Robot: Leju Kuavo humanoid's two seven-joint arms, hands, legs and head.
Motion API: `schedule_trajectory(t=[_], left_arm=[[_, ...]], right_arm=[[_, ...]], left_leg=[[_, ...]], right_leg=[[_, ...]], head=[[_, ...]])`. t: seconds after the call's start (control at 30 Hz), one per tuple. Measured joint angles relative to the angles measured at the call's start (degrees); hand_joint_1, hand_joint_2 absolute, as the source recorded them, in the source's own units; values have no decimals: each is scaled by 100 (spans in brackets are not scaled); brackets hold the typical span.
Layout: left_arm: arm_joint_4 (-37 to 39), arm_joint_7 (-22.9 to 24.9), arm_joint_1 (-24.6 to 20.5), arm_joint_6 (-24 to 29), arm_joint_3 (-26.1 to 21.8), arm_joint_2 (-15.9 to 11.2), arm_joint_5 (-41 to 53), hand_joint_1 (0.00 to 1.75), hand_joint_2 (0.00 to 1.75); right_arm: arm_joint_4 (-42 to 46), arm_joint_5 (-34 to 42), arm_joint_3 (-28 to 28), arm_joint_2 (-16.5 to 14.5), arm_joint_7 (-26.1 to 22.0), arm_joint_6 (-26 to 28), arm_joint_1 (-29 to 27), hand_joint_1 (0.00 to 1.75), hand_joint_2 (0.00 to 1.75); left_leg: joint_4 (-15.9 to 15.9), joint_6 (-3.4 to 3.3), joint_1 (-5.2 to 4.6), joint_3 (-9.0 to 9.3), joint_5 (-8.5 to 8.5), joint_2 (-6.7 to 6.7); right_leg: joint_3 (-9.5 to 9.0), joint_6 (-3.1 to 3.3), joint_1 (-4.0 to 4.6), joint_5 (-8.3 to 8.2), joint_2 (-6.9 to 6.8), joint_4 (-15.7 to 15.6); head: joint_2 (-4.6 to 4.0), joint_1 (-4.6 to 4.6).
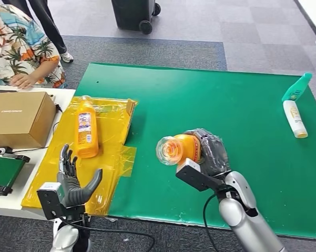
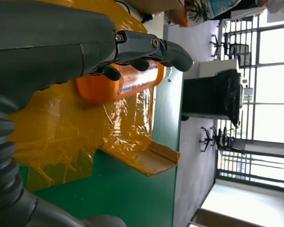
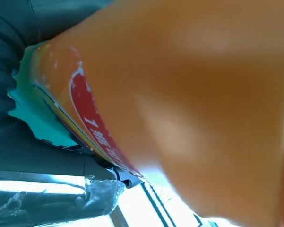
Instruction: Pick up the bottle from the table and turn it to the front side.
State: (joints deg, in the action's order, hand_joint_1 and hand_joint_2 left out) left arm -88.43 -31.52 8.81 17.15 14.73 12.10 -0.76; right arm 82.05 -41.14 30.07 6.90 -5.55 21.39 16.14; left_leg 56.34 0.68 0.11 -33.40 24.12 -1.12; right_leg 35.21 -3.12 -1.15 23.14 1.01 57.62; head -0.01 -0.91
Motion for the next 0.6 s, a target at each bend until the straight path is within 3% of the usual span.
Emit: schedule_trajectory(t=[0.33,0.6], left_arm=[[-198,173,-319,-535,288,-319,71,0,175],[-317,496,-642,-1166,610,-532,170,0,175]], right_arm=[[206,719,60,-610,-412,-170,-376,175,175],[-42,83,477,-694,-330,-382,-258,175,175]], left_leg=[[0,4,0,0,-3,0],[0,4,0,-1,-3,0]], right_leg=[[0,1,0,-1,1,1],[0,1,0,-1,0,1]], head=[[-1,-1],[-1,0]])
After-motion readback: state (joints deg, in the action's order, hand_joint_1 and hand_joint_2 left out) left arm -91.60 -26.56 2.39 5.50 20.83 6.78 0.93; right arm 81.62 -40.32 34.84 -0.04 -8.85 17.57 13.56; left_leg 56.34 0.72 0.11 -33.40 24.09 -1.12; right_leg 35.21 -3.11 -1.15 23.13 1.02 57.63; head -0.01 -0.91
